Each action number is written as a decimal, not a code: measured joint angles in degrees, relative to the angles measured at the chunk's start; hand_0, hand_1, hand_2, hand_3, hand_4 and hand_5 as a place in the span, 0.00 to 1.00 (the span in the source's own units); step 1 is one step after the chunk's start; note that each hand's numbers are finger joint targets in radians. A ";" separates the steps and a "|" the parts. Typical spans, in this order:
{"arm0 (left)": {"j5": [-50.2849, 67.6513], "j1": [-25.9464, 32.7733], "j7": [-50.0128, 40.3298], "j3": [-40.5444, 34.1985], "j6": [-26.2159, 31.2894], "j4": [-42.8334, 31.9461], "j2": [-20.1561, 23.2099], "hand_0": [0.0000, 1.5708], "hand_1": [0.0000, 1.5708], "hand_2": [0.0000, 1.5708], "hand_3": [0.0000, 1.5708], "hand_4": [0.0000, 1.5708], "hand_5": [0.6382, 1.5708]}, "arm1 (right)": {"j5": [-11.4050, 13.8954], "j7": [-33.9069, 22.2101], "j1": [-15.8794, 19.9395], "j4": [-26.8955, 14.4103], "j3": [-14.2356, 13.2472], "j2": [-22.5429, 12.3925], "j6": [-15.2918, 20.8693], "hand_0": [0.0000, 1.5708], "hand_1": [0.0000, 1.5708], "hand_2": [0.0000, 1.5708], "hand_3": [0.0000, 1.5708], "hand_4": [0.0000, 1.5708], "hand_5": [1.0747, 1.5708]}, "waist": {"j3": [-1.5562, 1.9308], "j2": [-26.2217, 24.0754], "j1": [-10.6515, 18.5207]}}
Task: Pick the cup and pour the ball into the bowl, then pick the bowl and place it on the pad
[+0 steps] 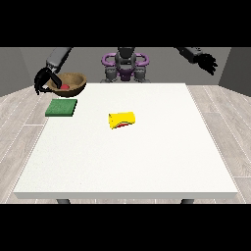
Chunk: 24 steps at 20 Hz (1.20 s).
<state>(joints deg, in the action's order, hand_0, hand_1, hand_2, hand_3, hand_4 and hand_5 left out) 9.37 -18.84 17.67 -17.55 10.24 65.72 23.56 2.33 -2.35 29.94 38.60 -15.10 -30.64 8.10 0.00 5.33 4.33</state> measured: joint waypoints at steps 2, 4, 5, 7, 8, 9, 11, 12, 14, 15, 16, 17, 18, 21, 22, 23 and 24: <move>2.58 -1.14 -0.04 -3.31 2.89 -1.43 4.06 0.00 0.00 0.00 0.00 0.82 1.00 | -0.52 1.43 -0.01 -0.09 -1.00 -0.95 -0.15 1.00 1.00 1.00 0.00 0.51 1.00 | 0.02 1.65 0.40; 4.70 -1.54 1.28 -6.08 5.79 -3.68 7.11 0.00 0.00 0.00 0.00 0.79 1.00 | -0.75 2.33 0.34 0.13 -1.62 -1.37 0.26 1.00 1.00 1.00 0.00 0.50 0.99 | 0.01 3.30 0.75; 5.34 -1.48 2.46 -7.31 6.84 -4.88 8.33 0.00 0.00 0.00 0.00 0.78 1.00 | -1.11 3.15 0.27 0.18 -2.05 -1.40 0.17 1.00 1.00 1.00 0.00 0.51 0.99 | 0.00 4.13 0.64; 6.71 -1.50 3.74 -9.27 9.37 -7.46 10.70 0.00 0.00 0.00 0.00 0.77 0.99 | -1.38 3.66 0.46 0.30 -2.49 -1.24 0.62 1.00 1.00 1.00 0.00 0.48 0.99 | 0.00 5.09 0.64; 6.86 -1.30 4.91 -9.83 10.07 -8.28 11.31 0.00 0.00 0.00 0.00 0.76 0.98 | -1.58 3.99 0.84 0.24 -2.92 -1.48 0.88 1.00 1.00 1.00 0.00 0.48 0.99 | 0.00 5.71 0.82; 6.63 -1.20 5.81 -10.09 10.18 -9.45 11.55 0.00 0.00 0.00 0.00 0.76 0.99 | -1.50 3.62 1.06 0.50 -2.73 -1.04 1.22 1.00 1.00 1.00 0.00 0.44 0.99 | -0.01 5.60 0.48; 6.94 -1.52 6.50 -10.78 10.70 -10.44 12.50 0.00 0.00 0.00 0.00 0.76 0.99 | -2.23 3.58 1.55 -0.20 -3.89 -1.58 1.56 1.00 1.00 1.00 0.45 0.00 0.98 | -0.01 6.47 0.32; 7.25 -1.70 6.92 -11.21 11.10 -10.72 13.02 0.00 0.00 0.00 0.00 0.76 0.98 | -2.60 3.42 1.92 -0.74 -4.82 -2.58 1.95 0.99 0.99 1.00 0.66 0.00 0.98 | 0.01 7.22 0.40; 7.93 -2.02 6.77 -11.75 12.13 -10.51 14.28 0.00 0.00 0.00 0.00 0.75 0.98 | -2.39 4.10 1.71 -2.27 -5.80 -4.04 3.01 0.69 0.69 0.78 0.74 0.00 0.90 | 0.01 8.21 0.80; 8.19 -2.33 6.57 -11.86 12.33 -10.48 14.58 0.00 0.00 0.00 0.00 0.75 0.98 | -2.31 4.35 2.02 -3.04 -6.00 -4.42 3.15 0.54 0.54 0.56 0.70 0.00 0.88 | 0.02 8.68 0.95; 8.37 -2.27 7.00 -11.88 12.44 -10.02 14.41 0.00 0.00 0.00 0.00 0.75 0.98 | -2.75 4.73 2.36 -4.05 -6.67 -4.98 2.77 0.39 0.39 0.43 0.67 0.00 0.90 | 0.03 9.33 1.32; 8.69 -2.83 7.34 -12.31 13.15 -10.92 15.27 0.00 0.00 0.00 0.00 0.75 0.98 | -2.95 4.30 3.14 -4.22 -6.77 -5.43 2.27 0.27 0.27 0.36 0.58 0.00 0.89 | 0.03 10.15 1.29; 8.97 -2.61 7.04 -12.24 13.55 -10.46 15.29 0.00 0.00 0.00 0.00 0.75 0.98 | -3.22 4.48 3.24 -5.22 -7.11 -5.75 1.73 0.20 0.20 0.31 0.46 0.00 0.85 | 0.02 10.09 1.65; 9.10 -3.27 6.78 -12.43 13.26 -11.14 15.84 0.00 0.00 0.00 0.00 0.75 0.98 | -3.35 3.90 4.48 -6.03 -6.79 -5.79 0.50 0.00 0.00 0.12 0.08 0.00 0.64 | 0.02 10.02 1.48; 8.85 -3.16 6.52 -12.17 12.72 -11.26 15.50 0.00 0.00 0.00 0.00 0.74 0.97 | -3.32 3.40 4.64 -6.13 -6.55 -5.81 0.04 0.00 0.00 0.09 0.06 0.00 0.59 | 0.02 9.30 1.23; 8.82 -3.21 6.01 -11.81 12.62 -10.58 15.37 0.00 0.00 0.00 0.00 0.69 1.00 | -3.56 3.64 4.90 -6.62 -6.77 -6.03 -0.44 0.00 0.00 0.00 0.08 0.00 0.59 | 0.03 9.08 1.27; 8.65 -3.09 4.96 -10.75 12.56 -9.11 14.59 0.00 0.00 0.00 0.00 0.64 1.00 | -3.53 3.18 5.27 -7.37 -6.83 -6.52 -0.78 0.00 0.00 0.00 0.00 0.00 0.58 | 0.05 8.39 1.65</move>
<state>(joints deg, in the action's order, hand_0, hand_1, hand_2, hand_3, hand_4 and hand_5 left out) 18.02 -21.92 22.63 -28.30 22.79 56.61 38.15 -1.20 0.83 35.20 31.23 -21.93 -37.15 7.32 0.05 13.72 5.98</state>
